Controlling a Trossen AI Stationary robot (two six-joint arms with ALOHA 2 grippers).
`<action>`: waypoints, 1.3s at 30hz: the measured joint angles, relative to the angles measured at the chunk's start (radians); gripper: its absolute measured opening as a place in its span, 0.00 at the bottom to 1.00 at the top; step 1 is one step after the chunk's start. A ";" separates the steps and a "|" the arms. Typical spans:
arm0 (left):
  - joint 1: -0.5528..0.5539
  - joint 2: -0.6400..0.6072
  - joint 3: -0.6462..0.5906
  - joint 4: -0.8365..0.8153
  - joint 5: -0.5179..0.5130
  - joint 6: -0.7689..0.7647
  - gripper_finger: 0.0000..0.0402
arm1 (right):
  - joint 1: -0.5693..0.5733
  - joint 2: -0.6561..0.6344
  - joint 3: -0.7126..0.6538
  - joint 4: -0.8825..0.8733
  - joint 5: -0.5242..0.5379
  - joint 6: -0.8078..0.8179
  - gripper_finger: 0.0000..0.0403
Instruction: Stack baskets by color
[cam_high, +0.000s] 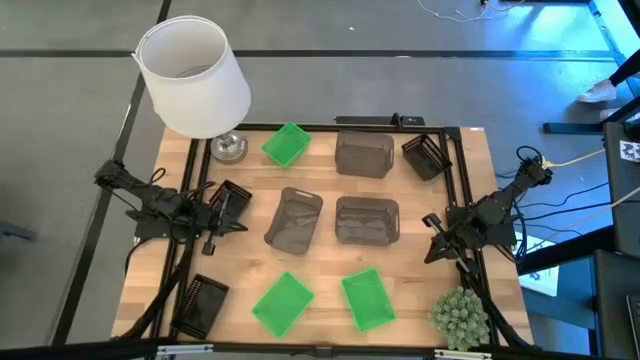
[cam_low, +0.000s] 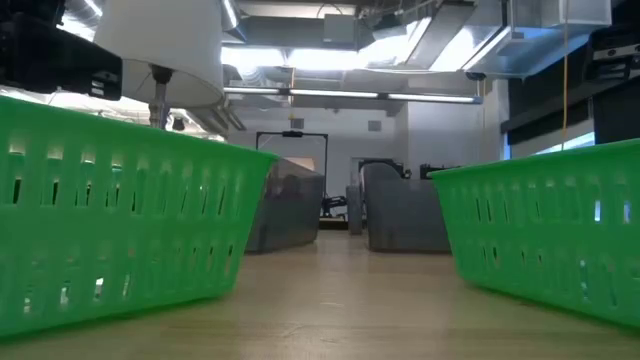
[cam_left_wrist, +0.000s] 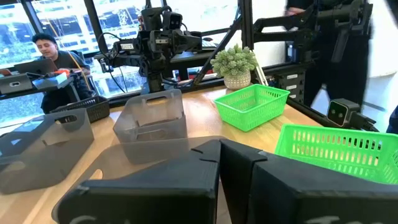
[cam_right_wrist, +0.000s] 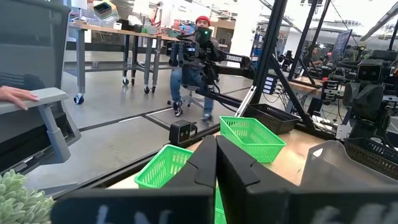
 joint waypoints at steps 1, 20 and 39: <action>0.000 0.000 0.000 0.000 0.000 0.000 0.00 | 0.000 0.000 0.000 0.000 0.000 0.000 0.02; 0.000 0.000 0.000 0.000 0.000 0.000 0.00 | 0.000 0.000 0.000 0.003 0.003 0.000 0.02; 0.000 0.000 0.000 0.000 0.000 0.000 0.00 | 0.000 0.000 0.000 0.259 0.619 -0.235 0.02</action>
